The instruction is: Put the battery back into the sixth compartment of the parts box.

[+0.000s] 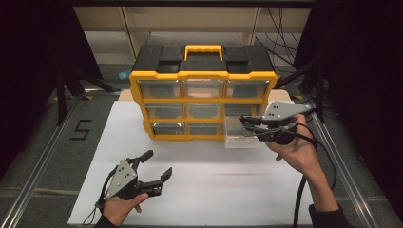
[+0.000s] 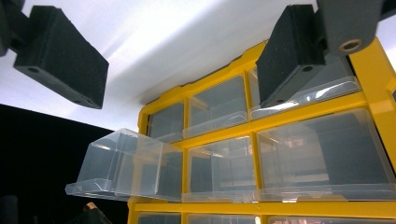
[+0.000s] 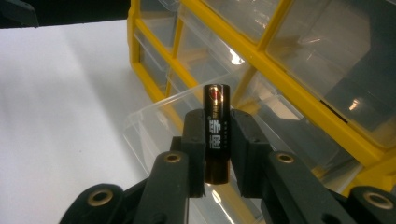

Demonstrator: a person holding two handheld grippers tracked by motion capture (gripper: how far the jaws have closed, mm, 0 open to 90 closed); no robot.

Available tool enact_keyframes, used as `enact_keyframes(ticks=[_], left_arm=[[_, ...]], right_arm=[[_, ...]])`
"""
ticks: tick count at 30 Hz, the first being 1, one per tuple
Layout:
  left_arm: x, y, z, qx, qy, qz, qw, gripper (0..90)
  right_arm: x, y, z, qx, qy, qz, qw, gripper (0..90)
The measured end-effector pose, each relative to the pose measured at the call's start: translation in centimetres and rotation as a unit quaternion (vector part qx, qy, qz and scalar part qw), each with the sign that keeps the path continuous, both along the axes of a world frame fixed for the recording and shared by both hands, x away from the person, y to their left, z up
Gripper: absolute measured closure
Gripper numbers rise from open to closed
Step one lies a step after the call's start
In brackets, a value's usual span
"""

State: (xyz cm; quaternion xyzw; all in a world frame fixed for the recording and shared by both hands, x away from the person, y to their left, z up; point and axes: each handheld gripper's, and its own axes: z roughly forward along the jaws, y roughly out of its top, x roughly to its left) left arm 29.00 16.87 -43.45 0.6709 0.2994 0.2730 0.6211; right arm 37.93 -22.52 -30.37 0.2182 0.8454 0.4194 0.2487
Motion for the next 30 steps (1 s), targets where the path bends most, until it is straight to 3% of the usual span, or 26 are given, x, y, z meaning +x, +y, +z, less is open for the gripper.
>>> enact_keyframes(ticks=[25, 30], left_arm=[[0.0, 0.0, 0.0, 0.000, 0.000, 0.000, 1.0000, 16.2], [0.0, 0.0, 0.0, 0.000, 0.000, 0.000, 1.0000, 16.2]], right_arm=[[0.7, 0.3, -1.2, -0.021, 0.012, -0.005, 0.9997, 76.4], [0.7, 0.3, -1.0, -0.019, 0.008, -0.003, 0.9998, 71.0]])
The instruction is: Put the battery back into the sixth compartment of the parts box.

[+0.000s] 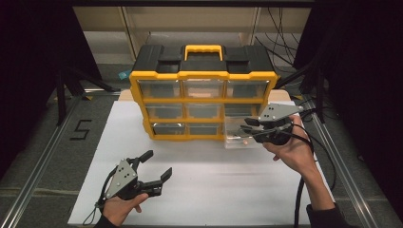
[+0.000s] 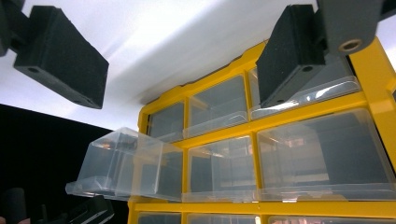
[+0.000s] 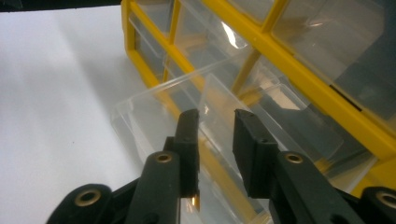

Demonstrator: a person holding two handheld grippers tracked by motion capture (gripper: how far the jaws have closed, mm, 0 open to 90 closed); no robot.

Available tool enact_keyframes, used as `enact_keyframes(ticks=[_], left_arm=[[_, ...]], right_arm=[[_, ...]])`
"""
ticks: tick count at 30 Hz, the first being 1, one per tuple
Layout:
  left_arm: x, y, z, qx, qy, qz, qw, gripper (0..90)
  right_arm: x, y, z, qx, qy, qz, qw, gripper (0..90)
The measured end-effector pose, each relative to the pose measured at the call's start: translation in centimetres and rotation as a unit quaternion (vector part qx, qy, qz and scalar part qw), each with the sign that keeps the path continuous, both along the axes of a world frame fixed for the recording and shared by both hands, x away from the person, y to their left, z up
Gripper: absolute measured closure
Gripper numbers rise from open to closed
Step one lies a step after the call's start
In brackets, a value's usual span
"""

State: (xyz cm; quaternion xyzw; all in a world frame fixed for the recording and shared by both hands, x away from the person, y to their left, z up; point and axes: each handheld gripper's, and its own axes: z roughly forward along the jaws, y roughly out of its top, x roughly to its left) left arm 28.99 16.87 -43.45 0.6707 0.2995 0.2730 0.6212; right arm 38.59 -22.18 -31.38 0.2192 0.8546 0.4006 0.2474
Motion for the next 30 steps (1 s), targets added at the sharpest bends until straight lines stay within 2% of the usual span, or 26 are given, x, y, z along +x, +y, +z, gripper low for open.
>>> enact_keyframes(ticks=[5, 13, 17, 30], left_arm=[[0.0, 0.0, 0.0, 0.000, 0.000, 0.000, 1.0000, 16.2], [0.0, 0.0, 0.0, 0.000, 0.000, 0.000, 1.0000, 16.2], [0.0, 0.0, 0.0, -0.001, 0.000, 0.000, 1.0000, 16.2], [0.0, 0.0, 0.0, 0.000, 0.000, 0.000, 1.0000, 16.2]], right_arm=[[-0.3, 0.0, 0.4, 0.006, -0.004, -0.006, 1.0000, 66.3], [-0.5, 0.1, 0.8, 0.019, -0.014, -0.014, 0.9996, 52.7], [-0.6, 0.2, 0.9, 0.036, -0.013, -0.023, 0.9990, 44.0], [-0.8, -0.1, 1.2, 0.077, -0.007, -0.047, 0.9959, 31.5]])
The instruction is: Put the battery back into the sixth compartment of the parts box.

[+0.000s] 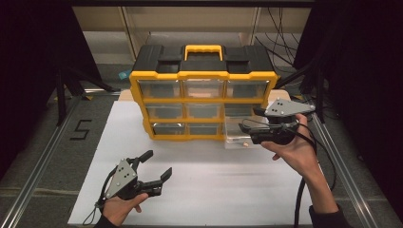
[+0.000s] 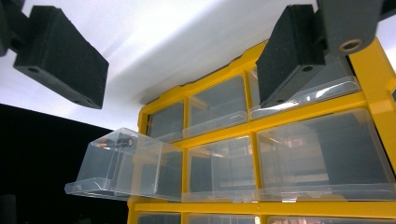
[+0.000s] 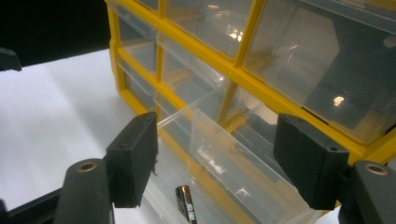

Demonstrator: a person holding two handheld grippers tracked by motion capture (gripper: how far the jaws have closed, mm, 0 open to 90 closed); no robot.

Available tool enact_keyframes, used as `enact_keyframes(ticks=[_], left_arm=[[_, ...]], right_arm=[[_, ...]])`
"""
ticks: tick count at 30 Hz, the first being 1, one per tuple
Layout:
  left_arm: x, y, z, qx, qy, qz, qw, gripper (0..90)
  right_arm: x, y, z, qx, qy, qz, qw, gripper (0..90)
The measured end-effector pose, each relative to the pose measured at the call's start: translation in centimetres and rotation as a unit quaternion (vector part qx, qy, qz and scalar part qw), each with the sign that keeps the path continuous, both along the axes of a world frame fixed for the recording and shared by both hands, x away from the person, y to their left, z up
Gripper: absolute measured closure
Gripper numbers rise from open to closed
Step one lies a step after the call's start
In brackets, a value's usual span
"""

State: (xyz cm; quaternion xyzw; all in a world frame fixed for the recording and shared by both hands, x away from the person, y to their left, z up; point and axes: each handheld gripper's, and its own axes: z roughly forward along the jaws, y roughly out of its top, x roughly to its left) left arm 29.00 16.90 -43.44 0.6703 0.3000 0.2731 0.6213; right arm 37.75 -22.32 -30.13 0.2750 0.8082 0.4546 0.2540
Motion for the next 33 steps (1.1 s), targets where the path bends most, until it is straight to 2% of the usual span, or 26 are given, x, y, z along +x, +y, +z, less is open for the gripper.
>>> enact_keyframes(ticks=[2, 4, 6, 10, 12, 20, 30, 33], left_arm=[[0.0, 0.0, 0.0, 0.000, 0.001, 0.000, 1.0000, 16.2], [0.0, 0.0, 0.0, 0.000, 0.000, 0.000, 1.0000, 16.2], [0.0, 0.0, 0.0, 0.000, 0.000, 0.000, 1.0000, 16.2], [0.0, 0.0, 0.0, 0.001, 0.000, 0.000, 1.0000, 16.2], [0.0, 0.0, 0.0, 0.000, 0.000, 0.000, 1.0000, 16.2], [0.0, 0.0, 0.0, 0.001, -0.001, 0.000, 1.0000, 16.2], [0.0, 0.0, 0.0, 0.001, -0.001, 0.000, 1.0000, 16.2], [0.0, 0.0, 0.0, 0.000, 0.000, 0.000, 1.0000, 16.2]], right_arm=[[0.0, 0.0, 0.0, 0.008, -0.008, -0.006, 0.9999, 30.7], [-0.1, 0.0, 0.1, 0.011, 0.003, -0.002, 0.9999, 30.3], [-0.2, -0.1, 0.1, 0.013, -0.004, -0.004, 0.9999, 30.0], [-0.3, -0.1, 0.2, 0.023, -0.008, -0.009, 0.9997, 28.7], [-0.3, -0.2, 0.2, 0.020, -0.008, -0.010, 0.9997, 27.9], [-0.6, -0.3, 0.3, 0.043, -0.012, -0.019, 0.9988, 24.2], [-1.3, -0.3, 0.1, 0.046, -0.013, -0.022, 0.9986, 22.2], [-1.6, -0.4, -0.2, 0.047, -0.020, -0.030, 0.9982, 22.2]])
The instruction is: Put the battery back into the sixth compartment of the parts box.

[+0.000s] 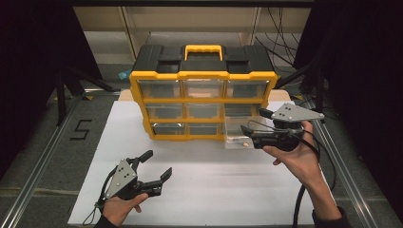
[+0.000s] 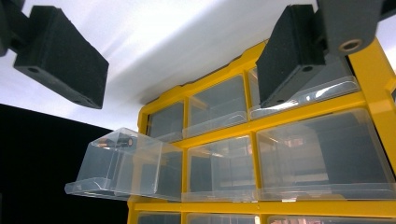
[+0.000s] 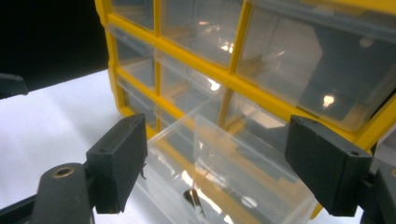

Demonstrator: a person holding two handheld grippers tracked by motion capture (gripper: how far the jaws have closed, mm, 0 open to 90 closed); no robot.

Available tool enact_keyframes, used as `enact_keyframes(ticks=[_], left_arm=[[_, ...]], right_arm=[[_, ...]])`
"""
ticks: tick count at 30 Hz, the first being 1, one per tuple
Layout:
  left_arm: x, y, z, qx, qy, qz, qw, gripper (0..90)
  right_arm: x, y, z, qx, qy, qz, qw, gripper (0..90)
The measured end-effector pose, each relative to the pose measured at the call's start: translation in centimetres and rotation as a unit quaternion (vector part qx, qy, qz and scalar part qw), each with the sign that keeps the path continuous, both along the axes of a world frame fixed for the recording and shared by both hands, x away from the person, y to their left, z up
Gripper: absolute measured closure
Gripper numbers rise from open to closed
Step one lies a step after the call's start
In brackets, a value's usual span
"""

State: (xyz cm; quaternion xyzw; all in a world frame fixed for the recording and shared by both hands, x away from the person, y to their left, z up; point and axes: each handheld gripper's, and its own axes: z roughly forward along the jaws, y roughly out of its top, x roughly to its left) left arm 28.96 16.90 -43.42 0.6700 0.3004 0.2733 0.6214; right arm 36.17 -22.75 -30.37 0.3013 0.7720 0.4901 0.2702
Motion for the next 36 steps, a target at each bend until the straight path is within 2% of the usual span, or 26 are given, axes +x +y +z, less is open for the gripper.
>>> enact_keyframes(ticks=[1, 3, 8, 10, 12, 17, 29, 36], left_arm=[[0.0, 0.0, 0.0, 0.000, 0.000, 0.000, 1.0000, 16.2], [0.0, 0.0, 0.0, 0.000, 0.000, 0.000, 1.0000, 16.2], [0.0, 0.0, 0.0, 0.000, 0.000, 0.000, 1.0000, 16.2], [0.0, 0.0, 0.0, 0.000, -0.001, 0.000, 1.0000, 16.2], [0.0, 0.0, 0.0, 0.000, 0.000, 0.000, 1.0000, 16.2], [0.0, 0.0, 0.0, 0.000, 0.000, 0.000, 1.0000, 16.2], [0.0, 0.0, 0.0, 0.000, 0.000, 0.000, 1.0000, 16.2], [0.0, 0.0, 0.0, -0.001, -0.001, 0.000, 1.0000, 16.2]], right_arm=[[-0.1, -0.1, 0.0, -0.002, 0.009, 0.004, 0.9999, 22.2], [-0.1, -0.2, -0.3, 0.001, 0.003, 0.002, 1.0000, 22.2], [-0.4, -0.3, -0.4, 0.003, 0.004, 0.000, 1.0000, 21.9], [-0.5, -0.2, -0.6, 0.008, -0.005, -0.006, 0.9999, 21.2], [-0.6, -0.3, -0.6, 0.008, -0.002, 0.000, 1.0000, 20.2], [-1.0, -0.1, -0.8, 0.016, -0.013, -0.002, 0.9998, 18.6], [-1.7, -0.4, -1.5, 0.026, -0.012, -0.004, 0.9996, 17.7], [-2.0, -1.1, -2.2, 0.037, -0.012, -0.017, 0.9991, 16.6]])
